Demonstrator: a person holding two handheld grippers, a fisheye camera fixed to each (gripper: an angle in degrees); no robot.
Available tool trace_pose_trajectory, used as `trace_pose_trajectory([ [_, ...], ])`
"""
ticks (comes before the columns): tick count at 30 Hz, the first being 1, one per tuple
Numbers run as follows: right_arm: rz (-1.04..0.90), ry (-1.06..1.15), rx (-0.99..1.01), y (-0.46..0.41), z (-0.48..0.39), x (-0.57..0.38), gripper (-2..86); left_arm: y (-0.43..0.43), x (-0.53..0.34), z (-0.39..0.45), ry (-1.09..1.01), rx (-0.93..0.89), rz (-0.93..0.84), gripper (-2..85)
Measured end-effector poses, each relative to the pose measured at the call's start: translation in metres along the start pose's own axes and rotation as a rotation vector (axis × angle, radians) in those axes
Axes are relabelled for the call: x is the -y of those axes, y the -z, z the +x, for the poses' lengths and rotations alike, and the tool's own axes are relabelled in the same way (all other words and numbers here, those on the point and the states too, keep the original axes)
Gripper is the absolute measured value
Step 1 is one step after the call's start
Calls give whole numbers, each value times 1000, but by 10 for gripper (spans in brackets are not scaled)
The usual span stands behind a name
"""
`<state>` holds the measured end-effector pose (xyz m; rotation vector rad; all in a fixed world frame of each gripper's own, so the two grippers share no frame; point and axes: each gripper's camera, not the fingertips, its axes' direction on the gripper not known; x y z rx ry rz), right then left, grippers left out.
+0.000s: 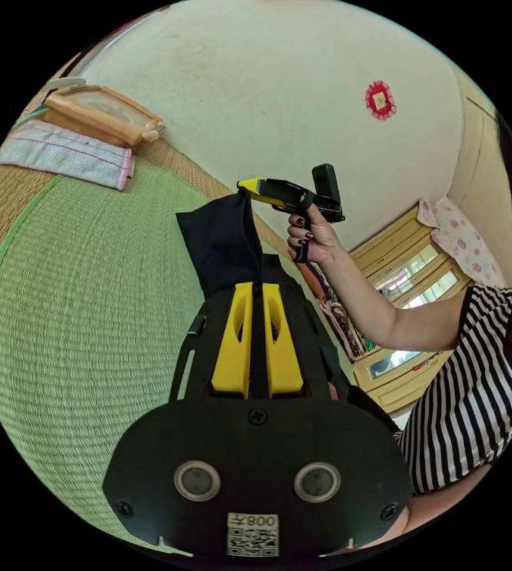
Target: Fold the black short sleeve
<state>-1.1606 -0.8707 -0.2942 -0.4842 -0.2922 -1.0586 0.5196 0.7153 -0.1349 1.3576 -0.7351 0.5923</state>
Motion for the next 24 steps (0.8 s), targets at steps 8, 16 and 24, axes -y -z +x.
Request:
trace_pose_trajectory([
  [8, 24, -172, 101, 3, 104, -92, 7, -74, 43, 33, -93, 57, -226, 28],
  [16, -1, -272, 139, -17, 169, -133, 9, -124, 82, 48, -101, 58, -323, 40],
  [24, 52, -291, 114, -21, 185, -145, 10, -154, 111, 61, -137, 19, -371, 54],
])
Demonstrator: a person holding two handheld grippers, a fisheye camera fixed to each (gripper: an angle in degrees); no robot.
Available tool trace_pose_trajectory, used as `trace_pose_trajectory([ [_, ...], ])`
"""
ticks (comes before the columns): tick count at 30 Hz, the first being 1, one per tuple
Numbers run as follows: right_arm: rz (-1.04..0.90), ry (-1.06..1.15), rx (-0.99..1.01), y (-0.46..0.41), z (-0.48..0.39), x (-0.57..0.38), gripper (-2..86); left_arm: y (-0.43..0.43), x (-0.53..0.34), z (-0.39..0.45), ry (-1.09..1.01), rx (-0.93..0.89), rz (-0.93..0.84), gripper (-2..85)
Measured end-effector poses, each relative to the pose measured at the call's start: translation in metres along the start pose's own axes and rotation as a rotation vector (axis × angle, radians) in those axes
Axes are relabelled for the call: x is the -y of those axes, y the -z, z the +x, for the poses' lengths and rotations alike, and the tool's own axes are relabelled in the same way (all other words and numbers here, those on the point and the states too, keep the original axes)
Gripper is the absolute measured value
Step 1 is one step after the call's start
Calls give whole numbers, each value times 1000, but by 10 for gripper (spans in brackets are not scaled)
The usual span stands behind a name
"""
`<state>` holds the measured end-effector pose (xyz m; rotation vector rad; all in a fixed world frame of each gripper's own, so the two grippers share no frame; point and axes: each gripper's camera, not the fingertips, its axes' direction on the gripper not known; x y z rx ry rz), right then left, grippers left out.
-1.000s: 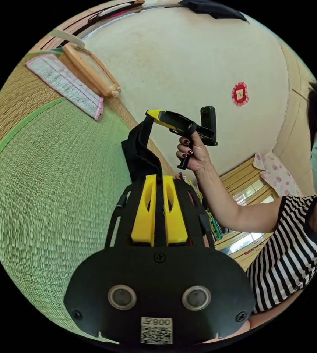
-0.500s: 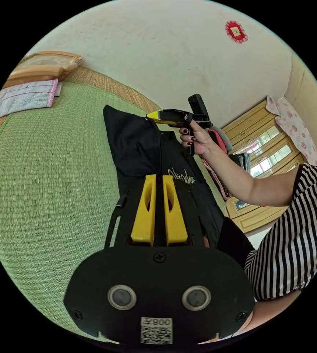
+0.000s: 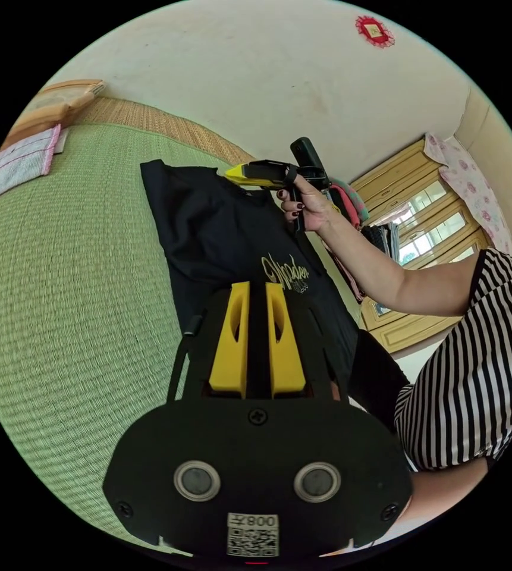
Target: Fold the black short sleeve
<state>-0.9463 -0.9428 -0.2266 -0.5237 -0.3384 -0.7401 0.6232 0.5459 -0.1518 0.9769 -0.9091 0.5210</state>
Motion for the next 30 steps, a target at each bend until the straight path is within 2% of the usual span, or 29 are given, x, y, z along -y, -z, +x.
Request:
trace_pose_trajectory([
  [4, 10, 44, 6, -7, -14, 4, 8, 7, 12, -2, 21, -2, 71, 45],
  [7, -65, 103, -16, -41, -35, 15, 5, 14, 18, -5, 61, 24, 134, 36],
  [17, -209, 183, -220, -159, -82, 62, 0, -3, 52, -4, 126, 204, -13, 4],
  [30, -233, 217, -218, -227, -124, 92, 0, 26, 57, -20, 203, 231, 98, 0],
])
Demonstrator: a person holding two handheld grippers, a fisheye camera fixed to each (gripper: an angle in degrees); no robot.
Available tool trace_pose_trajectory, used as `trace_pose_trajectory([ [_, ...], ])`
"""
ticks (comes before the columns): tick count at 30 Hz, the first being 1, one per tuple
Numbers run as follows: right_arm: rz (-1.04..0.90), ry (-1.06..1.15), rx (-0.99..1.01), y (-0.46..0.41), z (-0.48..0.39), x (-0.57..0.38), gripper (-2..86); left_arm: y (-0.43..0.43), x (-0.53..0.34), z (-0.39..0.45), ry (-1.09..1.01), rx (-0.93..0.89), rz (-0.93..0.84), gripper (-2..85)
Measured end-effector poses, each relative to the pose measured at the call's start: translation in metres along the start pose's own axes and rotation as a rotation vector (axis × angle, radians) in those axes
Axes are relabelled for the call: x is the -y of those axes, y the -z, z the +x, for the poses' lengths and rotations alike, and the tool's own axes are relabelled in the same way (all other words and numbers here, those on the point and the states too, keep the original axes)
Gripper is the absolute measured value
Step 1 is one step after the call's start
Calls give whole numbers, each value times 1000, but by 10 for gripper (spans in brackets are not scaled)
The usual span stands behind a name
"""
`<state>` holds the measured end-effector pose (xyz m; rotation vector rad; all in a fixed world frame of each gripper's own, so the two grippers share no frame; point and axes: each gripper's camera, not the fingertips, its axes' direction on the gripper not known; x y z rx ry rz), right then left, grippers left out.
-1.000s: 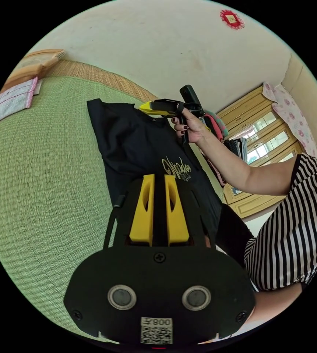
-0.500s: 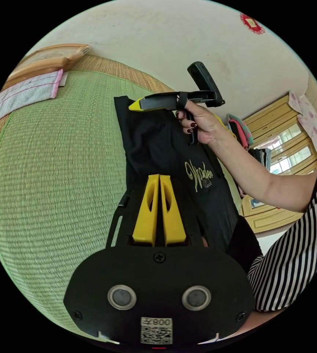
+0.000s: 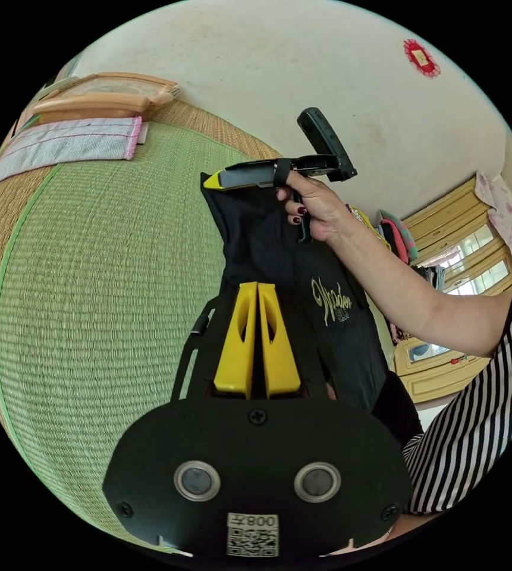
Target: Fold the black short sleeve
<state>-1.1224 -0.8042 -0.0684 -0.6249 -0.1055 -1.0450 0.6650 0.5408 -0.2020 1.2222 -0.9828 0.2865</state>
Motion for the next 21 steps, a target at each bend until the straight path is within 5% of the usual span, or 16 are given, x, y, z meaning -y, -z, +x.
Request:
trace_pose_trajectory([
  [21, 56, -20, -14, -25, -47, 4, 0, -4, 18, -10, -27, -56, -83, 0],
])
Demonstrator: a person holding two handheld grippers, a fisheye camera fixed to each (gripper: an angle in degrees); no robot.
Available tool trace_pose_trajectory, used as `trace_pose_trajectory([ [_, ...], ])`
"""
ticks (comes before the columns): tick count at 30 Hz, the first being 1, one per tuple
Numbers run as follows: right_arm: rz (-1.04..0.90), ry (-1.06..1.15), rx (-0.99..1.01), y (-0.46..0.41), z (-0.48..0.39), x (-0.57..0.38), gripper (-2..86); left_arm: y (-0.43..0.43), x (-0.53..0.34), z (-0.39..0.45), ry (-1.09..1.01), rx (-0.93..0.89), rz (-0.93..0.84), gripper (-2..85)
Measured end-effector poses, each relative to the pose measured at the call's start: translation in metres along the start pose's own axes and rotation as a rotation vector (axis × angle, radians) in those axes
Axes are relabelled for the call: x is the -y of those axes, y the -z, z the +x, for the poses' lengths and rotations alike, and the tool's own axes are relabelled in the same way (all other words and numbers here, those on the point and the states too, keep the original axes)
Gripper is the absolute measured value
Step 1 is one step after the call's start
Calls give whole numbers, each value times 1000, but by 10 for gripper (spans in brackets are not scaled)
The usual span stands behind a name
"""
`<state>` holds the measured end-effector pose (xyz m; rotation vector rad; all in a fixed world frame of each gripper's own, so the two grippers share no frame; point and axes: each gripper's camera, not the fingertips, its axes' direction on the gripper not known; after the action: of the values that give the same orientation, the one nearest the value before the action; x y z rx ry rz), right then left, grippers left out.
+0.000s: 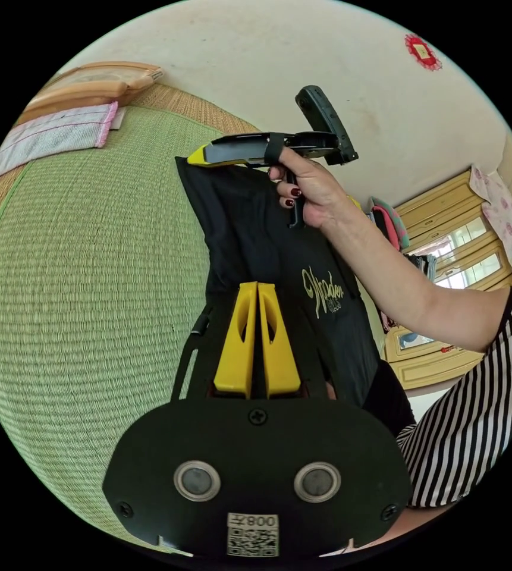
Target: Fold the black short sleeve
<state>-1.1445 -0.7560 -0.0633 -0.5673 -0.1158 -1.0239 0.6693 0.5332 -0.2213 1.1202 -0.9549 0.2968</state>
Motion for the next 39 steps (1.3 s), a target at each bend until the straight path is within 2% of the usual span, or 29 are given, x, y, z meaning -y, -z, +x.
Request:
trace_pose_trajectory([
  [4, 81, 61, 63, 25, -25, -26, 1, 13, -3, -2, 5, 41, 42, 0],
  [8, -4, 138, 99, 14, -61, -81, 1, 19, -5, -5, 30, 98, 42, 1],
  [12, -108, 91, 52, -27, -62, -125, 1, 21, -8, -12, 58, 79, 53, 0],
  [16, -75, 39, 129, -36, -47, -133, 0, 27, -11, -13, 49, 73, 83, 0],
  [19, -44, 65, 90, -34, -56, -135, 0, 34, -12, -11, 39, 87, 124, 0],
  [24, 42, 66, 61, -31, -50, -118, 0, 27, -9, -11, 56, 154, 63, 0],
  [28, -32, 59, 7, -60, -44, -107, 0, 27, -7, -11, 46, 172, 55, 0],
  [34, 6, 78, -7, -57, -49, -137, 1, 37, -9, -14, 17, 102, 128, 1],
  [36, 30, 63, -50, -53, -47, -160, 1, 33, -6, -16, 22, 113, 96, 1],
  [39, 29, 55, -7, -55, -43, -191, 1, 24, -2, -20, 41, 108, 54, 1],
])
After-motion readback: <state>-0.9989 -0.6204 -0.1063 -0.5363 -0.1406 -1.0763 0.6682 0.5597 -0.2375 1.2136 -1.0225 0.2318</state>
